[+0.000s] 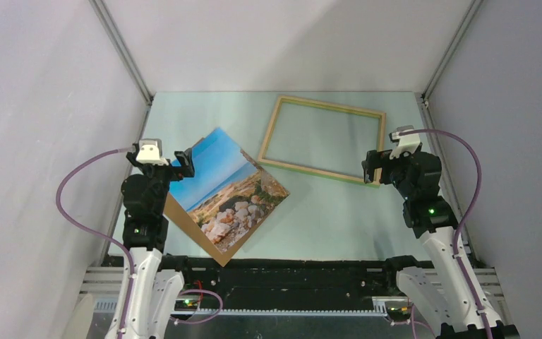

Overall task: Put the photo into the frame
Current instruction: Adjust the photo frame at the center of the board.

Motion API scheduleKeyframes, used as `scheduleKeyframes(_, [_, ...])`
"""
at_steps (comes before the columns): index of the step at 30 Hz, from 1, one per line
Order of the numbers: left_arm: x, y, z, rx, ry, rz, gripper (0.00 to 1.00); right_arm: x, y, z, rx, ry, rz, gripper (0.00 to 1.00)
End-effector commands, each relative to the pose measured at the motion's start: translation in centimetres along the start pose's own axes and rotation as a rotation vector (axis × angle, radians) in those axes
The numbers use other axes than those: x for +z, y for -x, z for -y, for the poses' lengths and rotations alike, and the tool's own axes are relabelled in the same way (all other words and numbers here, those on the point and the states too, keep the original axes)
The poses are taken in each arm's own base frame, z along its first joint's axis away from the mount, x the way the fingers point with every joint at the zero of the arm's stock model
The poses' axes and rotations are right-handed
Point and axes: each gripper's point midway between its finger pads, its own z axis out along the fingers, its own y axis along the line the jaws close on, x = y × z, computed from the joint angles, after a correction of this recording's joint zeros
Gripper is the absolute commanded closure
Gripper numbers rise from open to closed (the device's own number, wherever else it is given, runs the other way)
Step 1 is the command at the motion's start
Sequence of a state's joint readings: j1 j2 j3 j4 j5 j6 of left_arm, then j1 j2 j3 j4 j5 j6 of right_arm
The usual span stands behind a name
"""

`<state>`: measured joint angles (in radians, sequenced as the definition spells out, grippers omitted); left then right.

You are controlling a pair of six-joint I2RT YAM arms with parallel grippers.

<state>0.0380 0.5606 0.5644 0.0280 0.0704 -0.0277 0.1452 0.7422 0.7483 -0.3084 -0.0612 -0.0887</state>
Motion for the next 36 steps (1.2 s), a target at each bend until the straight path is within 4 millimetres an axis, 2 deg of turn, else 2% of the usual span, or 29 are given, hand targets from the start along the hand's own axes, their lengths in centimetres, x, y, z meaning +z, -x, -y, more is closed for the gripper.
scheduleKeyframes(1, [0.0, 1.1, -0.2, -0.014, 0.014, 0.047, 0.02, 0.0, 1.4, -0.3, -0.022, 0.015, 0.042, 0.00])
scheduleKeyframes(20, [-0.2, 1.6, -0.9, -0.024, 0.056, 0.050, 0.02, -0.3, 1.5, -0.7, -0.062, 0.047, 0.056, 0.00])
scheduleKeyframes(24, [-0.2, 1.6, -0.8, -0.023, 0.054, 0.038, 0.02, 0.7, 1.1, -0.4, -0.100, 0.030, 0.037, 0.00])
scheduleKeyframes(28, [-0.2, 1.5, -0.7, -0.021, 0.044, 0.034, 0.02, 2.4, -0.7, -0.8, -0.203, 0.077, -0.050, 0.00])
scheduleKeyframes(30, [-0.2, 1.5, -0.7, -0.020, 0.043, 0.031, 0.02, 3.9, -2.7, -0.8, -0.295, 0.098, -0.139, 0.00])
scheduleKeyframes(36, [-0.2, 1.4, -0.4, -0.015, 0.030, 0.025, 0.02, 6.4, -6.5, -1.4, -0.442, 0.215, -0.309, 0.02])
